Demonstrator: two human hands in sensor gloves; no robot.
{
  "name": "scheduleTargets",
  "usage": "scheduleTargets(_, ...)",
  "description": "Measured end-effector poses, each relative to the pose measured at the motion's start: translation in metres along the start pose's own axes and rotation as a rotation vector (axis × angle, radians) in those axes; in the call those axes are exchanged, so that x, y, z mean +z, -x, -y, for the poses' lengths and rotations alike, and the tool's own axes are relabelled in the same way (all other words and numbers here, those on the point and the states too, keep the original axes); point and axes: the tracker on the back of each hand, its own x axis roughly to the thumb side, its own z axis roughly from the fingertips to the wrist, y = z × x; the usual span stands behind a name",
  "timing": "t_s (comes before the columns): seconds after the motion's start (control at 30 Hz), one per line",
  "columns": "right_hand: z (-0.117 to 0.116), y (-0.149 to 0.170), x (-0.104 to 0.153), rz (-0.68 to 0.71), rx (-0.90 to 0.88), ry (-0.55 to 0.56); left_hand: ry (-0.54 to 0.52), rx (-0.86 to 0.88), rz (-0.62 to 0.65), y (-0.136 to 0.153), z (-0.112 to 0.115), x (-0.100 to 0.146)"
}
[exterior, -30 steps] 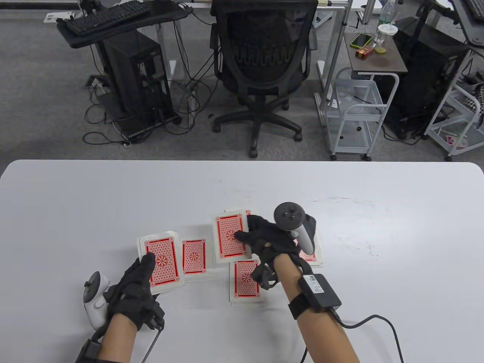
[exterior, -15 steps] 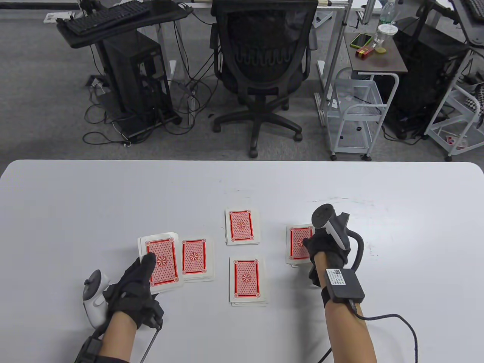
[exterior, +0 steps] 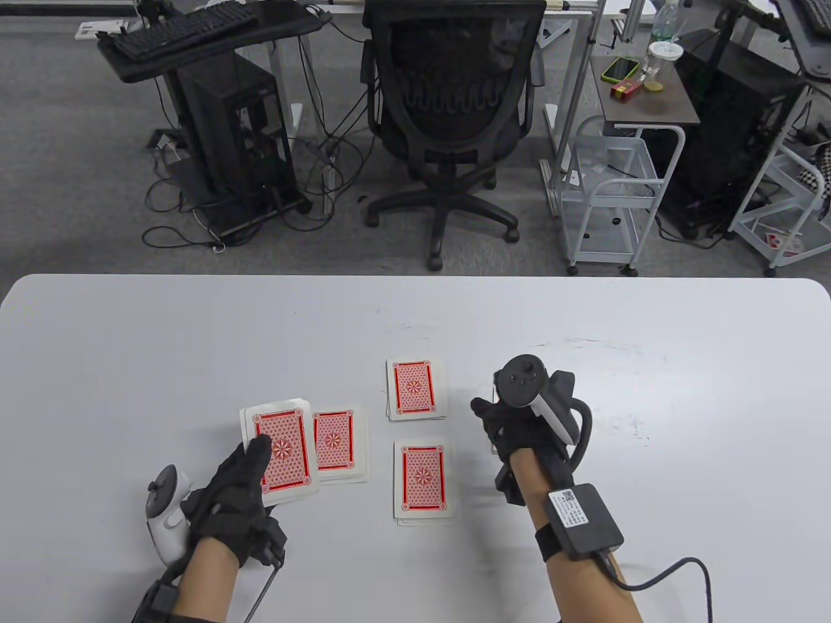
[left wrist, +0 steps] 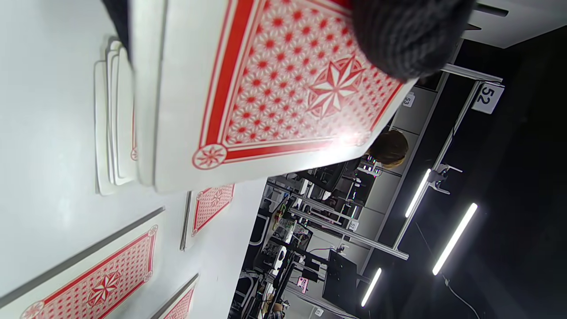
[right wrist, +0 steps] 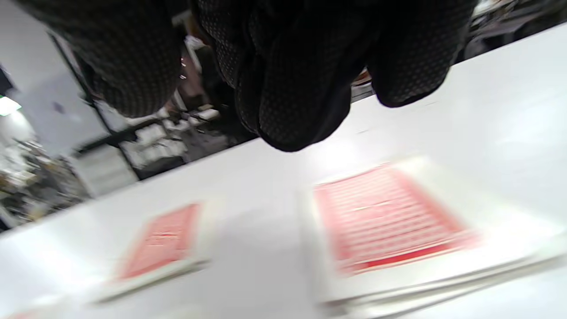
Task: Four-player card dealing with fan arrangement
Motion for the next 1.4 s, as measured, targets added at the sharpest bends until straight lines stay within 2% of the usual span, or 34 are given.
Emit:
scheduleTargets(0.17,-0.031,-0.043,0.026,0.154,-0.263,-0.054,0.015,-0.010,-0.002,0.002,0.008,0.002)
scheduleTargets(0.27,-0.061,-0.067,0.036,0.276,-0.420,-0.095,0.053,-0.021,-0.007,0.006,0.017,0.001)
scheduleTargets(0.33,-0.077,-0.082,0.039,0.361,-0.472,-0.152,0.089,-0.015,-0.016,0.009,0.024,0.000)
scheduleTargets(0.4,-0.086,-0.091,0.042,0.389,-0.481,-0.148,0.111,-0.031,-0.024,0.011,0.031,0.000)
scheduleTargets(0.47,-0.094,-0.096,0.045,0.383,-0.505,-0.155,0.130,-0.067,-0.021,0.013,0.037,0.000)
scheduleTargets(0.57,-0.099,-0.093,0.046,0.314,-0.518,-0.102,0.138,-0.065,-0.030,0.015,0.041,0.001)
scheduleTargets(0.8,-0.098,-0.075,0.038,0.276,-0.667,-0.187,0.174,-0.056,-0.035,0.015,0.042,0.000)
scheduleTargets(0.87,-0.096,-0.068,0.035,0.262,-0.709,-0.251,0.182,-0.058,-0.034,0.015,0.042,-0.001)
scheduleTargets(1.1,-0.074,-0.036,0.024,0.212,-0.622,-0.267,0.071,-0.031,-0.021,0.007,0.020,-0.001)
scheduleTargets(1.27,-0.067,-0.012,0.018,0.124,-0.316,-0.201,0.037,-0.020,-0.015,0.005,0.010,-0.001)
scheduleTargets(1.4,-0.083,-0.006,0.014,0.072,-0.026,-0.152,0.034,-0.030,-0.014,0.005,0.009,-0.001)
